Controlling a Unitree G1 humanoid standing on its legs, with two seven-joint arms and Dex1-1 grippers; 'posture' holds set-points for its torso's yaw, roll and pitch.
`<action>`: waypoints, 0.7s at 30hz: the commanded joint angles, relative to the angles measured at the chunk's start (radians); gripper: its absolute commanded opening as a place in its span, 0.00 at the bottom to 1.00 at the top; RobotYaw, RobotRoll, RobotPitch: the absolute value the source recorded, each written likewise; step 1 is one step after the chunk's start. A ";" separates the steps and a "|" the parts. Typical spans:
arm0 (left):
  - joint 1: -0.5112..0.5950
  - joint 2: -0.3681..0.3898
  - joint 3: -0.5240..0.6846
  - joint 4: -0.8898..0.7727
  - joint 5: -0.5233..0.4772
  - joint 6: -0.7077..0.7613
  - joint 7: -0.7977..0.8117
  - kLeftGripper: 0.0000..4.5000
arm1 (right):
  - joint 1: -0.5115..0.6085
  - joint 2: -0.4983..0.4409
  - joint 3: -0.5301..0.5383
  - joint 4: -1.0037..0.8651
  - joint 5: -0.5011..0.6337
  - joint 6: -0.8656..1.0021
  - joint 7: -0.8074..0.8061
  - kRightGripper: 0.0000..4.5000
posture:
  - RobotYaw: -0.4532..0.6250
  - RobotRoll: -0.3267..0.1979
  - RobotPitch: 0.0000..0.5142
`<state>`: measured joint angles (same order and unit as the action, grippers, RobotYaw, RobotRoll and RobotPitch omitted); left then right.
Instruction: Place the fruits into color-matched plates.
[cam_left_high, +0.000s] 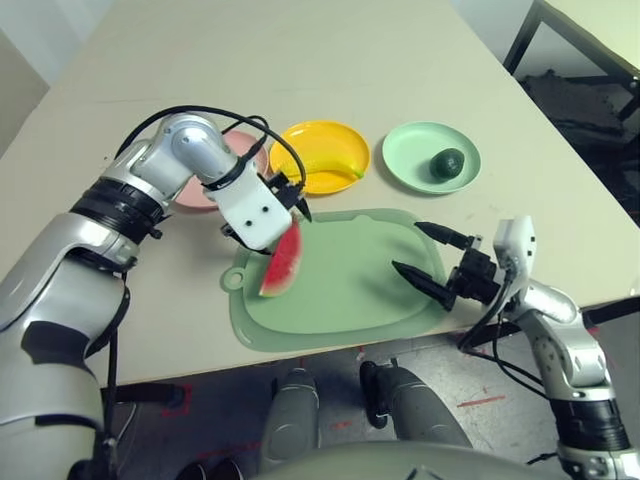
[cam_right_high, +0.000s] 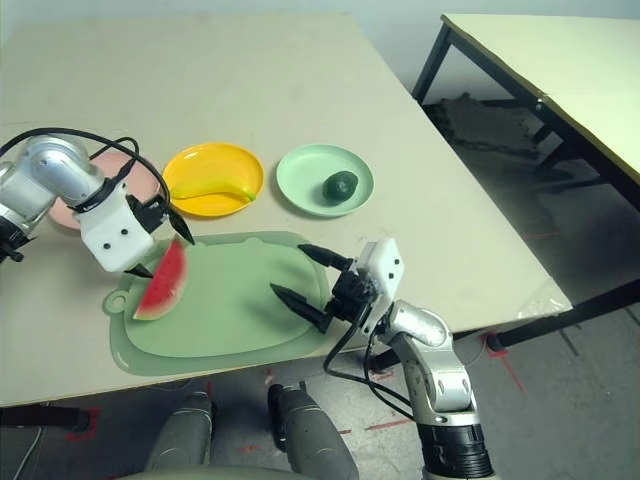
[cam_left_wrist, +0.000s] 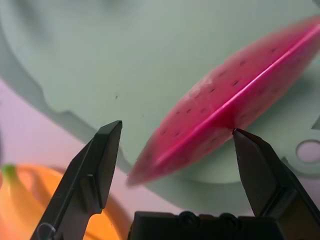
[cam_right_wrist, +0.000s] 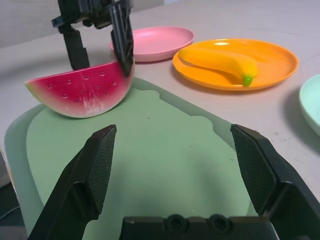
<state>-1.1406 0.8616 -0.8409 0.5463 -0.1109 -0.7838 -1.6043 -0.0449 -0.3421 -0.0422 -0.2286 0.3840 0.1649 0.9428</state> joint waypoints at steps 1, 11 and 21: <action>-0.017 0.001 -0.068 -0.027 -0.029 -0.022 -0.010 1.00 | 0.019 -0.017 0.004 -0.011 0.015 -0.005 -0.015 0.99 | 0.30 0.62 0.28; -0.023 0.026 -0.193 -0.112 -0.078 -0.004 -0.010 1.00 | 0.039 -0.033 0.030 -0.033 0.021 -0.005 -0.040 0.99 | 0.29 0.62 0.29; 0.060 0.071 -0.178 -0.190 -0.040 0.189 -0.010 1.00 | 0.049 -0.044 0.060 -0.048 0.004 -0.043 -0.036 0.99 | 0.30 0.62 0.30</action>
<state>-1.0990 0.9280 -1.0334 0.3792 -0.1651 -0.6248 -1.6108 -0.0070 -0.3753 0.0040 -0.2635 0.3934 0.1351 0.9011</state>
